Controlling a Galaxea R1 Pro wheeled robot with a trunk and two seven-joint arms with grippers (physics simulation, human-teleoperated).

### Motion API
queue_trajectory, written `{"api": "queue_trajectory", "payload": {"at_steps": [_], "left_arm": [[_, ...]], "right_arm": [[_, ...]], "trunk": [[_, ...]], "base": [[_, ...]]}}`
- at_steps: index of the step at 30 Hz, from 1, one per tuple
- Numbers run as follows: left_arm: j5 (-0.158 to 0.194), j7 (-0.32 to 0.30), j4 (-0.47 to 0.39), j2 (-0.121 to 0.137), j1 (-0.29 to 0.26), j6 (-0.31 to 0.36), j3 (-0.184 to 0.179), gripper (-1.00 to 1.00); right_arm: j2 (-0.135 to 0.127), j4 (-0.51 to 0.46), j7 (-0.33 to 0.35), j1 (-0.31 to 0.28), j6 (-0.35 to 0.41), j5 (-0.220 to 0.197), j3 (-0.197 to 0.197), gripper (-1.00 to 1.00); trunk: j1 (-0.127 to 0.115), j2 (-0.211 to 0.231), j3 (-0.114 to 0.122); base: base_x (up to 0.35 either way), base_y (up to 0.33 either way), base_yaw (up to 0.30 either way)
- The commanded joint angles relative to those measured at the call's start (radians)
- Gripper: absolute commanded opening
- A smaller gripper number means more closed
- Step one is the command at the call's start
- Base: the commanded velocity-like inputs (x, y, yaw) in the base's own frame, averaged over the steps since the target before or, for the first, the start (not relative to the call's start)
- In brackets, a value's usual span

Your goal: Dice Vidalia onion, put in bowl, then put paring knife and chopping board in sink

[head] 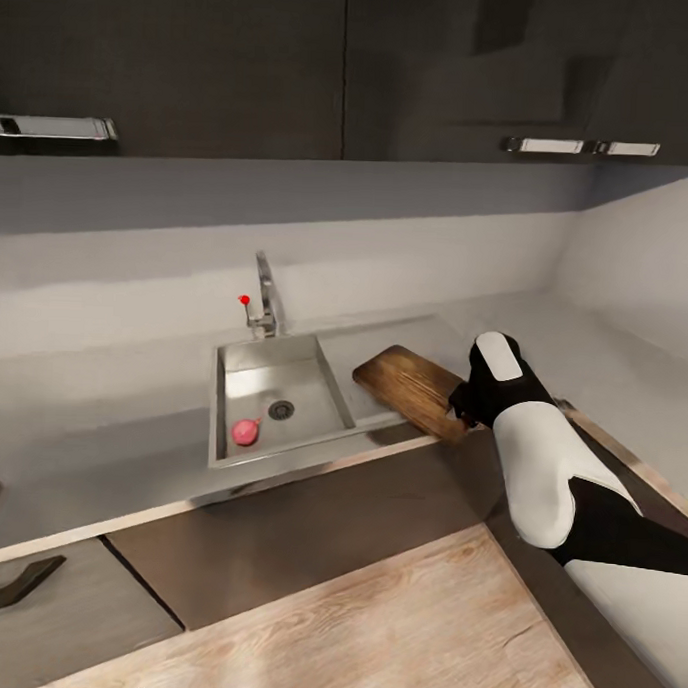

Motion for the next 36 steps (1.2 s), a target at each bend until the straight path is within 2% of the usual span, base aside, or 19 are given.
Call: {"api": "queue_trajectory", "payload": {"at_steps": [1, 13, 36], "left_arm": [[0.002, -0.001, 0.000, 0.000, 0.000, -0.002, 0.000, 1.00], [0.001, -0.001, 0.000, 0.000, 0.000, -0.002, 0.000, 1.00], [0.002, -0.001, 0.000, 0.000, 0.000, -0.002, 0.000, 1.00]], "right_arm": [[0.000, -0.002, -0.007, -0.001, 0.003, -0.006, -0.004, -1.00], [0.001, -0.002, -0.007, -0.001, 0.003, -0.006, -0.004, -1.00], [0.001, -0.002, -0.007, -0.001, 0.003, -0.005, -0.002, -1.00]], "trunk": [[0.000, -0.001, -0.001], [0.000, -0.001, -0.001], [0.000, -0.001, -0.001]], "base": [[-0.145, 0.124, 0.277], [-0.115, 0.098, 0.277], [-0.003, 0.002, 0.278]]}}
